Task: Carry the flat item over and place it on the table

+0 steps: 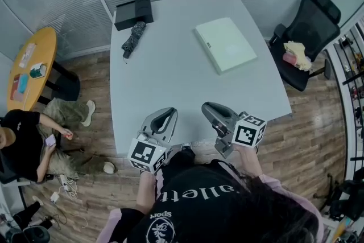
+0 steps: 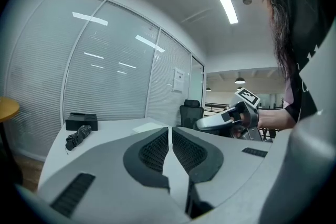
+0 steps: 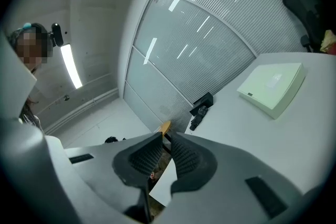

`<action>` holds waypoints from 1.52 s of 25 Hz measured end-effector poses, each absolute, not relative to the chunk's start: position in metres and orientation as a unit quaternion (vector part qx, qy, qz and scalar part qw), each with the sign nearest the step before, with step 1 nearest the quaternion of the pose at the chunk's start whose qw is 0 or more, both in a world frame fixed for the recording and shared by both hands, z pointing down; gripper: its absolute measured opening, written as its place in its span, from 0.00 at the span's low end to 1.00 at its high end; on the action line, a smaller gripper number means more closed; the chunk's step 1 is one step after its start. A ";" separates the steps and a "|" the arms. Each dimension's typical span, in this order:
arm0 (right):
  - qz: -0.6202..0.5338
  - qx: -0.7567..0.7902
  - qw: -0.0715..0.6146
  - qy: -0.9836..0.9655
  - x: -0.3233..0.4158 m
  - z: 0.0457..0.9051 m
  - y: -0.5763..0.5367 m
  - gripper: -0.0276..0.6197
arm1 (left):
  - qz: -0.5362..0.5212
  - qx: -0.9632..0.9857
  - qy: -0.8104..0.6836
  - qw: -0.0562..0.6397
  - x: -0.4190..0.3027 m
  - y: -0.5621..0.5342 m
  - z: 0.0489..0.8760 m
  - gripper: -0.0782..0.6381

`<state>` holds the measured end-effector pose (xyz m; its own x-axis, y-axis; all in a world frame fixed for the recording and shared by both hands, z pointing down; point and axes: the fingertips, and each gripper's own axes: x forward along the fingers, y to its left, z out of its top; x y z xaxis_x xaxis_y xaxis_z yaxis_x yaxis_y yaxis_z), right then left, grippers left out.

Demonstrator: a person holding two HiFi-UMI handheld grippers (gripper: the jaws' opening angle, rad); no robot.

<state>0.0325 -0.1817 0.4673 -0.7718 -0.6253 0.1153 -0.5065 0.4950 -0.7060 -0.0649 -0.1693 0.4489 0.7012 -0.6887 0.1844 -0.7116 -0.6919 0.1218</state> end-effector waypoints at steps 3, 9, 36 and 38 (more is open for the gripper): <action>-0.378 -0.328 0.078 0.862 0.044 0.466 -0.169 0.14 | 0.061 0.915 -0.389 0.091 -0.056 -0.160 0.445 0.16; -0.364 -0.322 0.075 0.870 0.068 0.461 -0.137 0.14 | 0.066 0.911 -0.398 0.083 -0.029 -0.126 0.437 0.16; -0.319 -0.245 0.035 0.915 0.097 0.469 0.016 0.11 | 0.074 0.888 -0.447 0.083 0.026 0.028 0.443 0.16; -0.317 -0.242 0.036 0.916 0.098 0.466 0.020 0.11 | 0.073 0.887 -0.449 0.080 0.027 0.031 0.440 0.16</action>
